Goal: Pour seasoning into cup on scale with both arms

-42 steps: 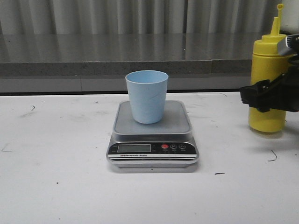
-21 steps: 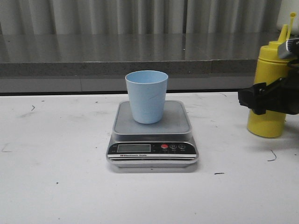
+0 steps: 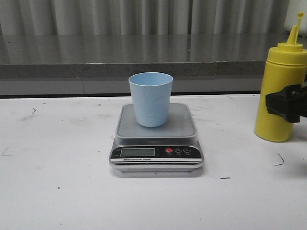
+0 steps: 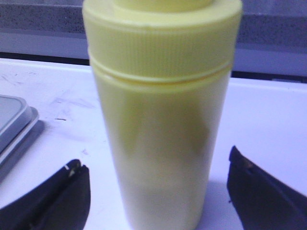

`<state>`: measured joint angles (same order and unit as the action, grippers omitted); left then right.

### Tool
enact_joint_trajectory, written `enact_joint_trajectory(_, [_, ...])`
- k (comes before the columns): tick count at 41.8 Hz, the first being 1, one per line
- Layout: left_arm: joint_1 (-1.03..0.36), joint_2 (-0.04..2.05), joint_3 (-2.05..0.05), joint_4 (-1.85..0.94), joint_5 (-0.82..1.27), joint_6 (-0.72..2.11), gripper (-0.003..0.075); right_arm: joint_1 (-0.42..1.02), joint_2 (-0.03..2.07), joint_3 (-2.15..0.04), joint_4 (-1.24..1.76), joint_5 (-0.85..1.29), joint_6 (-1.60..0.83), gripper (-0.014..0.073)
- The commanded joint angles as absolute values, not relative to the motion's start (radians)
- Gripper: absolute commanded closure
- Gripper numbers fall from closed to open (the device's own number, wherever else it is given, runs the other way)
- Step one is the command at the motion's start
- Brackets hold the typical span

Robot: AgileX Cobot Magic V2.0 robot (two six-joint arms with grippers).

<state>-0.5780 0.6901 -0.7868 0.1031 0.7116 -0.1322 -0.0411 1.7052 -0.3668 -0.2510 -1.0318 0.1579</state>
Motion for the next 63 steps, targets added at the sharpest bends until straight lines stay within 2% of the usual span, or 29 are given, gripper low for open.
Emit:
enact_joint_trajectory(1, [-0.578, 0.691, -0.815, 0.102, 0.632, -0.139, 0.0311, -0.043, 1.560, -0.343, -0.296, -0.951, 0.295, -0.0011])
enact_joint_trajectory(8, [-0.578, 0.691, -0.815, 0.102, 0.632, -0.139, 0.0311, -0.028, 1.357, -0.387, -0.494, -0.464, 0.490, -0.0011])
enact_joint_trajectory(16, [-0.578, 0.691, -0.815, 0.102, 0.632, -0.139, 0.0311, 0.091, 1.103, -0.479, -0.629, 0.015, 0.682, -0.0011])
enact_joint_trajectory(23, [-0.578, 0.691, -0.815, 0.102, 0.632, -0.139, 0.0311, 0.270, 0.925, -0.580, -0.595, 0.443, 0.639, -0.0011])
enact_joint_trajectory(29, [-0.578, 0.691, -0.815, 0.102, 0.632, -0.139, 0.0311, 0.375, 0.873, -0.716, -0.372, 0.734, 0.350, -0.0011])
enact_joint_trajectory(35, [-0.578, 0.691, -0.815, 0.102, 0.632, -0.139, 0.0311, 0.350, 0.827, -0.807, -0.178, 0.835, 0.148, -0.0011])
enact_joint_trajectory(48, [-0.578, 0.691, -0.815, 0.102, 0.632, -0.139, 0.0311, 0.306, 0.577, -0.805, -0.110, 0.885, 0.132, -0.0011])
enact_joint_trajectory(63, [-0.578, 0.691, -0.815, 0.102, 0.632, -0.139, 0.0311, 0.306, 0.479, -0.803, -0.020, 0.943, 0.043, -0.0011])
